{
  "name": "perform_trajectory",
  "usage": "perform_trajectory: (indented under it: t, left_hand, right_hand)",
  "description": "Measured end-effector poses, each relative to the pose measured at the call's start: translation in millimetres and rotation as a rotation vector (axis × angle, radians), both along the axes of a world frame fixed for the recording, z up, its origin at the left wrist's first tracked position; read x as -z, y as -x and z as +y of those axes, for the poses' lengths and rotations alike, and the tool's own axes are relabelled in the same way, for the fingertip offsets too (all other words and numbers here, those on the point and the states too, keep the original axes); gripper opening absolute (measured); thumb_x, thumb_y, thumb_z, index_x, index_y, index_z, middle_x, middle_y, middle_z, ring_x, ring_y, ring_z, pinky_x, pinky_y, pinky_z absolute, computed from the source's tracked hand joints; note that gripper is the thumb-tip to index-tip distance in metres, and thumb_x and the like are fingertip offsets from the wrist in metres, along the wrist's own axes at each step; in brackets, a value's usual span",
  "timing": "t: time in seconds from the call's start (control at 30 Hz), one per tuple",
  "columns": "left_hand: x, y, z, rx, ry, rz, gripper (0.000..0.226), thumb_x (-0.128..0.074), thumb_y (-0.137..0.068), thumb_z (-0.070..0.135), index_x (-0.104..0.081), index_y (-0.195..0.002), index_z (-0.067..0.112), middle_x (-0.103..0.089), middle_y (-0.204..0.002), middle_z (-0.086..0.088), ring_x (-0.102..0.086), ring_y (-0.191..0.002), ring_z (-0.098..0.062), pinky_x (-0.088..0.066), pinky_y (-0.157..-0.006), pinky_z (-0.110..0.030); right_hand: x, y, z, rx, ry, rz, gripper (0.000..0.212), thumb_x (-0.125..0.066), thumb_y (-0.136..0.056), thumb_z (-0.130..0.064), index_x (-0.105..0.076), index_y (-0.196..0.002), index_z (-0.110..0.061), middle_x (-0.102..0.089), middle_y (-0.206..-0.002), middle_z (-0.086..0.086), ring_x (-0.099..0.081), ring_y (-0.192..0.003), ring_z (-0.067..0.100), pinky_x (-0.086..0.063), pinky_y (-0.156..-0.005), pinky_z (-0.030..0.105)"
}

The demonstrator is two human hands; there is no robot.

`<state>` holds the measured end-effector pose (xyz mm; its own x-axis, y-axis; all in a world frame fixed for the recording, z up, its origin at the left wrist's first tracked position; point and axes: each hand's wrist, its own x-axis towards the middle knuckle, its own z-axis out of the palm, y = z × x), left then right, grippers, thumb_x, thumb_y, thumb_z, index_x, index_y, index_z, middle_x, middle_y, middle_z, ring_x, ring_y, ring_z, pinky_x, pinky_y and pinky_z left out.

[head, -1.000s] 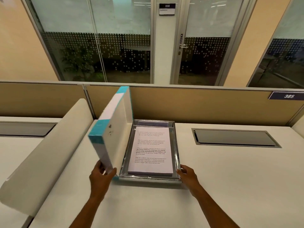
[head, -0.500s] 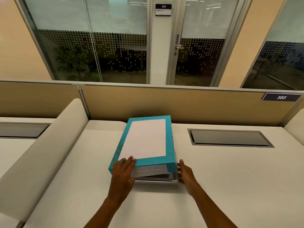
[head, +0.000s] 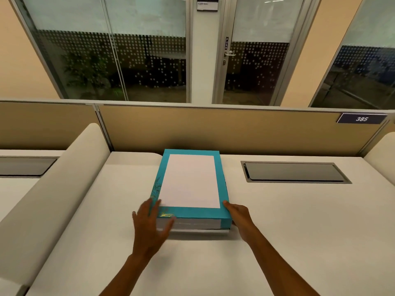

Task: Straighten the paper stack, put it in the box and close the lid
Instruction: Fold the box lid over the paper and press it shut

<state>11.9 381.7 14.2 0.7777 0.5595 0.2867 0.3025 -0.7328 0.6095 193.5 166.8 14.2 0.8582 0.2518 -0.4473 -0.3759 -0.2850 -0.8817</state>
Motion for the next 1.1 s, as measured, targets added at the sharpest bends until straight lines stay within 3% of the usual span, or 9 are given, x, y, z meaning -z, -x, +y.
perform_trajectory:
  t: [0.07, 0.13, 0.33, 0.43, 0.57, 0.67, 0.8, 0.9, 1.1]
  left_hand:
    - [-9, -5, -1, -0.199, 0.419, -0.103, 0.061, -0.055, -0.088, 0.044, -0.044, -0.14, 0.014, -0.05, -0.14, -0.018, -0.052, -0.125, -0.035, -0.056, -0.091, -0.05]
    - [-14, -10, -1, -0.302, 0.627, -0.128, 0.051, -0.055, -0.092, 0.035, -0.046, -0.138, 0.013, -0.06, -0.127, -0.018, -0.064, -0.109, -0.033, -0.06, -0.081, -0.047]
    - [0, -7, 4, -0.369, 0.626, -0.147, 0.036, -0.061, -0.092, 0.024, -0.059, -0.123, 0.006, -0.069, -0.112, -0.018, -0.064, -0.089, -0.026, -0.057, -0.075, -0.035]
    - [10, -9, 7, -0.358, 0.631, -0.148, 0.032, -0.065, -0.09, 0.019, -0.059, -0.118, 0.006, -0.068, -0.107, -0.016, -0.067, -0.09, -0.03, -0.058, -0.071, -0.036]
    - [13, -23, 15, -0.273, 0.446, 0.011, 0.051, -0.065, -0.088, 0.017, -0.047, -0.134, 0.008, -0.057, -0.128, -0.018, -0.059, -0.114, -0.036, -0.058, -0.083, -0.048]
    - [8, -40, 23, -0.091, 0.136, 0.203, 0.07, -0.056, -0.092, 0.034, -0.024, -0.151, 0.013, -0.021, -0.16, -0.014, -0.03, -0.144, -0.034, -0.042, -0.11, -0.049]
    - [1, -64, 31, 0.115, -0.16, 0.467, 0.088, -0.012, -0.085, 0.074, -0.004, -0.154, 0.021, 0.006, -0.164, -0.006, 0.0, -0.152, -0.028, -0.014, -0.121, -0.047]
    - [4, -76, 35, 0.179, -0.228, 0.549, 0.117, 0.026, -0.058, 0.083, -0.003, -0.154, 0.022, 0.006, -0.164, -0.004, 0.002, -0.152, -0.027, -0.008, -0.122, -0.046]
    - [17, -74, 33, 0.174, -0.233, 0.524, 0.109, 0.021, -0.067, 0.079, -0.011, -0.154, 0.022, -0.003, -0.164, -0.004, -0.004, -0.152, -0.026, -0.009, -0.122, -0.044]
  right_hand:
    - [2, 2, -1, -0.015, 0.019, -0.023, 0.019, -0.064, -0.085, -0.045, -0.057, -0.084, -0.028, -0.067, -0.091, 0.0, -0.066, -0.084, 0.017, -0.059, -0.07, 0.031]
    - [5, 5, -3, -0.032, 0.041, -0.047, 0.018, -0.062, -0.086, -0.045, -0.057, -0.085, -0.028, -0.067, -0.093, 0.002, -0.067, -0.086, 0.019, -0.059, -0.078, 0.037]
    - [10, 13, -2, -0.06, 0.135, -0.147, 0.029, -0.054, -0.09, -0.047, -0.059, -0.098, -0.019, -0.066, -0.1, 0.006, -0.063, -0.084, 0.015, -0.057, -0.078, 0.038]
    - [13, 15, -3, -0.102, 0.176, -0.168, 0.046, -0.05, -0.093, -0.046, -0.05, -0.128, -0.017, -0.062, -0.121, 0.007, -0.059, -0.096, 0.015, -0.055, -0.075, 0.03]
    - [15, 8, 7, -0.141, 0.38, -0.298, 0.061, -0.047, -0.096, -0.041, -0.025, -0.148, -0.016, -0.044, -0.142, 0.013, -0.05, -0.125, 0.026, -0.05, -0.096, 0.038]
    - [14, 3, 20, -0.258, 0.56, -0.509, 0.066, -0.04, -0.097, -0.045, -0.012, -0.152, -0.021, -0.021, -0.157, 0.008, -0.03, -0.141, 0.028, -0.037, -0.111, 0.041]
    - [14, -9, 40, -0.47, 0.801, -0.734, 0.072, -0.028, -0.094, -0.059, 0.002, -0.152, -0.029, 0.008, -0.162, 0.0, -0.001, -0.15, 0.025, -0.009, -0.121, 0.045]
    - [16, -18, 51, -0.57, 0.869, -0.773, 0.073, -0.022, -0.092, -0.063, 0.002, -0.152, -0.03, 0.012, -0.162, -0.001, 0.007, -0.15, 0.024, -0.002, -0.12, 0.046]
    - [29, -19, 55, -0.562, 0.889, -0.789, 0.072, -0.021, -0.091, -0.066, -0.004, -0.152, -0.031, 0.007, -0.162, -0.001, 0.004, -0.15, 0.024, -0.006, -0.121, 0.043]
